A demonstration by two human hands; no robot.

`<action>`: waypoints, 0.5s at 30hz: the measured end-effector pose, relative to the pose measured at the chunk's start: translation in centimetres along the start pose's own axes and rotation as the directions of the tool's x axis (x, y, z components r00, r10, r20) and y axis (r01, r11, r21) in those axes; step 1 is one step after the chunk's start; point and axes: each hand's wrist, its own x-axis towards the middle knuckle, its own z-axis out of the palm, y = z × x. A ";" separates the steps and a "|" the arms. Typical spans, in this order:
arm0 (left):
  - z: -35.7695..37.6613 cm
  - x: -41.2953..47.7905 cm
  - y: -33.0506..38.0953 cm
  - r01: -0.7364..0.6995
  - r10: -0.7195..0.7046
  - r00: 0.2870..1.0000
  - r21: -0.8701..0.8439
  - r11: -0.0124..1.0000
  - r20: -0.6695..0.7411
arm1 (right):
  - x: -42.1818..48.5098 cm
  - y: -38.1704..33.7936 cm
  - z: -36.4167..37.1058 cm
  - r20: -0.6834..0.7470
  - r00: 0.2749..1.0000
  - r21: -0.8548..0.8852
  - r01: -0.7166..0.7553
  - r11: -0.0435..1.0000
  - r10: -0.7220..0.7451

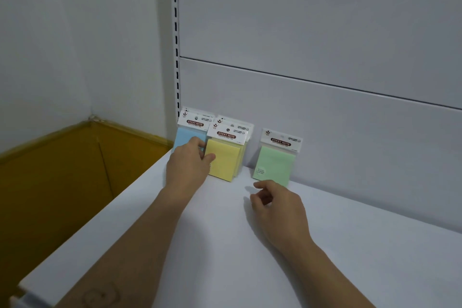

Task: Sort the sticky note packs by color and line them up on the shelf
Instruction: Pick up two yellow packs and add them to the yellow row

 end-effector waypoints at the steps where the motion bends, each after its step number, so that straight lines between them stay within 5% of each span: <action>1: 0.0 -0.1 0.1 -0.002 0.002 1.000 0.025 1.000 -0.017 | 0.0 -0.1 -0.1 0.018 1.000 -0.048 0.017 0.999 -0.016; 7: -0.3 -1.4 1.2 -0.151 0.148 0.988 0.124 0.981 0.037 | -0.4 -0.8 -1.1 0.142 0.985 -0.438 0.155 0.886 -0.102; 15: 1.3 -2.2 2.3 -0.239 0.201 0.964 0.240 0.941 0.172 | -0.8 2.7 -5.2 0.176 0.956 -0.651 -0.065 0.757 0.234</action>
